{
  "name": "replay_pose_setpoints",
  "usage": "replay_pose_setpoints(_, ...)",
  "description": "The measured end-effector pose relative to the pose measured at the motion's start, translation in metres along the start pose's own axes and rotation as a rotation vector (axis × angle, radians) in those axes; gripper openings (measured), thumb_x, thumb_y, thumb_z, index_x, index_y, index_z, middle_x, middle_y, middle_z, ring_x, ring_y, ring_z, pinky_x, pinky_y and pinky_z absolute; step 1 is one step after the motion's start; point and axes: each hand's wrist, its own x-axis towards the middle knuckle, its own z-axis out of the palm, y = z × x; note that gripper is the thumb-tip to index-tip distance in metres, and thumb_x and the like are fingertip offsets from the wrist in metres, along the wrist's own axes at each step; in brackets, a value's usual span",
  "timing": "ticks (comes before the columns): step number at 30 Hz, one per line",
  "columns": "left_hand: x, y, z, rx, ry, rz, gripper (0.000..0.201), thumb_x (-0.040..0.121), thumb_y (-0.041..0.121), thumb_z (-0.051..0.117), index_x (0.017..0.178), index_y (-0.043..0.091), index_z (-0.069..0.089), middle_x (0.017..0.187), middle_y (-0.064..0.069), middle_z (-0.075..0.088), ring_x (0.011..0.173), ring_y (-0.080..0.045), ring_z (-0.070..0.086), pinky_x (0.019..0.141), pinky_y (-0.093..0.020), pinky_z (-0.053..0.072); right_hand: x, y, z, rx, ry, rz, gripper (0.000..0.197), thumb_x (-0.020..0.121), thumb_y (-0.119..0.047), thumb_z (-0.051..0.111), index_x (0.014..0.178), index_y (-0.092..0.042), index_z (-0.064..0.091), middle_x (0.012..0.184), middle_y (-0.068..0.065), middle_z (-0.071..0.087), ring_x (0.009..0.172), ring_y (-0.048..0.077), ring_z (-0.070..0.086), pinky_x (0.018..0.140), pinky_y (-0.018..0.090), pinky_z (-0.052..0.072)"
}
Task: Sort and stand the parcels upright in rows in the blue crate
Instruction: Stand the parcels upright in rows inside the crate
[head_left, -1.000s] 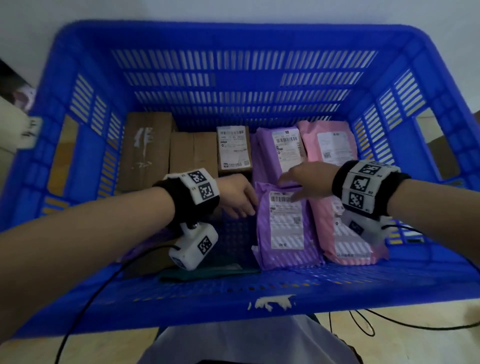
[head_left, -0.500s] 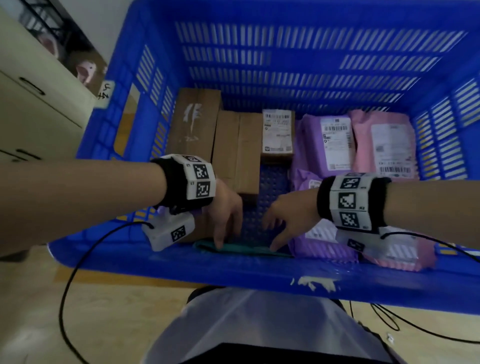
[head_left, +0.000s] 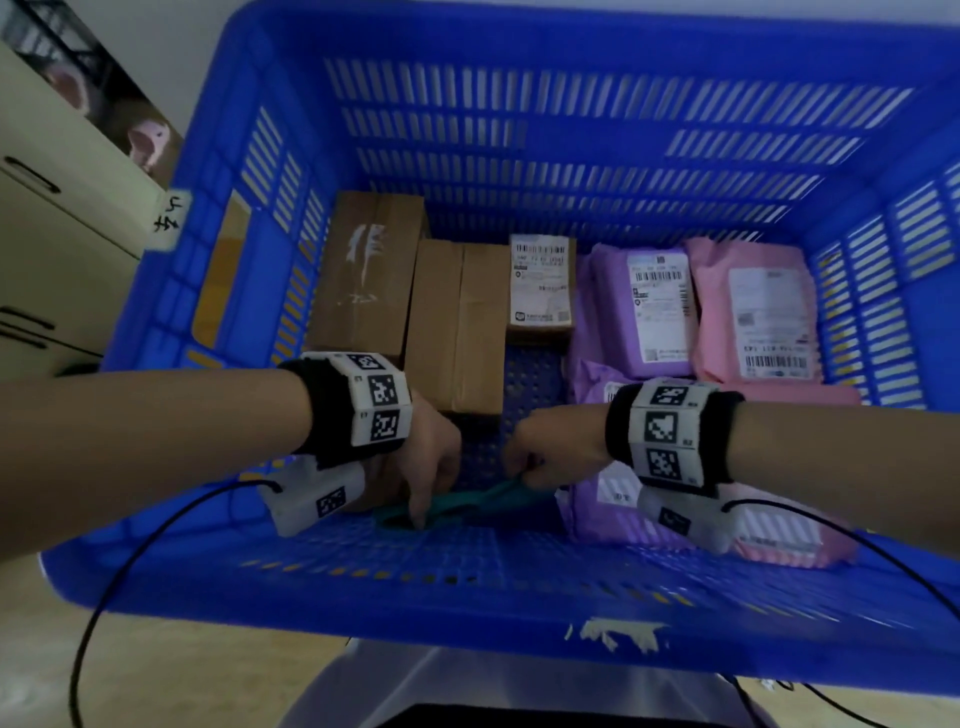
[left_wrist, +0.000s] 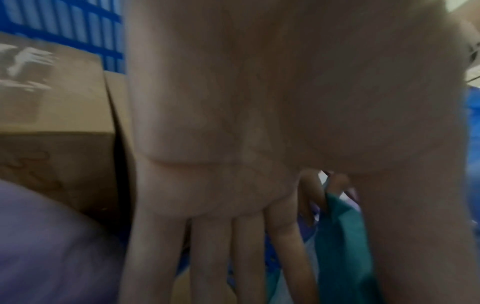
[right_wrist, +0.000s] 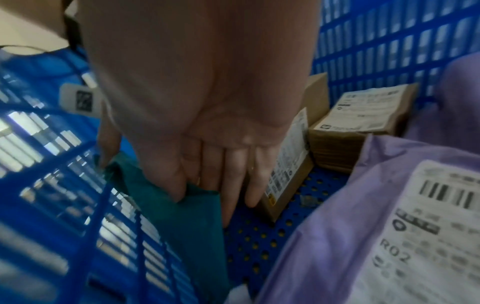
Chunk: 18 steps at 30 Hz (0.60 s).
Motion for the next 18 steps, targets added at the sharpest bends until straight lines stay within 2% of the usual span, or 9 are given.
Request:
replay_pose_setpoints(3,-0.009,-0.005,-0.006,-0.027,0.025,-0.013,0.039,0.081,0.033,0.071,0.11,0.009,0.061,0.087,0.001,0.056,0.066,-0.008,0.05,0.047,-0.012,0.045,-0.004,0.008,-0.012,0.142,0.094,-0.001,0.019,0.09,-0.009,0.053,0.105,-0.004,0.064,0.098,0.01,0.066,0.082,0.016,0.053,0.069,0.021,0.037)
replay_pose_setpoints(5,-0.015,-0.009,-0.01,-0.097,0.029,-0.038,0.035,0.083,0.025,0.071,0.113,0.01,0.059,0.095,-0.003,0.059,0.071,-0.01,0.055,0.06,-0.02,0.051,-0.008,0.013,-0.022,0.2,0.16,0.01,0.018,0.091,-0.012,0.055,0.102,-0.005,0.066,0.091,0.006,0.064,0.081,0.018,0.056,0.071,0.024,0.045)
replay_pose_setpoints(7,-0.022,-0.014,-0.016,-0.171,0.082,-0.059,0.019,0.085,0.013,0.068,0.102,0.014,0.06,0.101,-0.007,0.063,0.074,-0.014,0.059,0.065,-0.026,0.053,-0.016,0.015,-0.033,0.231,0.219,0.031,0.019,0.093,-0.017,0.055,0.101,-0.004,0.066,0.088,0.002,0.061,0.079,0.014,0.054,0.067,0.017,0.043)
replay_pose_setpoints(8,-0.027,-0.017,-0.018,-0.201,0.136,-0.059,0.013,0.085,0.008,0.066,0.094,0.016,0.061,0.098,-0.007,0.064,0.074,-0.015,0.06,0.063,-0.027,0.054,-0.021,0.016,-0.039,0.245,0.255,0.044,0.019,0.093,-0.019,0.055,0.099,-0.004,0.065,0.088,0.002,0.06,0.077,0.013,0.052,0.065,0.017,0.041)
replay_pose_setpoints(10,-0.039,-0.021,-0.025,-0.262,0.253,-0.054,0.018,0.084,0.001,0.062,0.082,0.02,0.062,0.089,-0.005,0.065,0.069,-0.014,0.06,0.055,-0.023,0.054,-0.033,0.017,-0.051,0.303,0.304,0.075,0.02,0.093,-0.02,0.056,0.096,-0.002,0.065,0.086,0.002,0.06,0.071,0.011,0.051,0.065,0.02,0.041)
replay_pose_setpoints(12,-0.051,-0.025,-0.033,-0.334,0.346,-0.048,0.014,0.083,0.0,0.061,0.09,0.012,0.064,0.09,-0.01,0.065,0.068,-0.015,0.06,0.05,-0.021,0.052,-0.045,0.017,-0.062,0.369,0.343,0.096,0.018,0.093,-0.02,0.056,0.094,-0.004,0.065,0.083,0.001,0.063,0.067,0.008,0.052,0.067,0.021,0.043)
replay_pose_setpoints(14,-0.064,-0.029,-0.04,-0.38,0.425,-0.052,0.012,0.084,0.004,0.064,0.095,0.007,0.063,0.082,-0.008,0.063,0.063,-0.014,0.058,0.047,-0.02,0.05,-0.055,0.017,-0.071,0.385,0.398,0.108,0.016,0.093,-0.02,0.057,0.092,-0.008,0.067,0.083,0.002,0.067,0.071,0.01,0.058,0.072,0.029,0.048)
replay_pose_setpoints(16,-0.075,-0.034,-0.046,-0.392,0.497,-0.029,0.017,0.081,0.013,0.071,0.096,0.007,0.064,0.084,-0.005,0.064,0.071,-0.015,0.06,0.059,-0.025,0.054,-0.064,0.016,-0.083,0.38,0.455,0.111,0.017,0.092,-0.02,0.058,0.094,-0.007,0.067,0.09,0.009,0.07,0.08,0.017,0.061,0.08,0.038,0.051)
replay_pose_setpoints(18,-0.086,-0.037,-0.051,-0.44,0.582,0.018,0.016,0.079,0.015,0.073,0.091,0.007,0.065,0.085,-0.005,0.065,0.075,-0.016,0.061,0.067,-0.03,0.053,-0.074,0.014,-0.094,0.363,0.5,0.126,0.015,0.093,-0.022,0.057,0.093,-0.01,0.067,0.087,0.003,0.069,0.08,0.014,0.061,0.08,0.033,0.05)
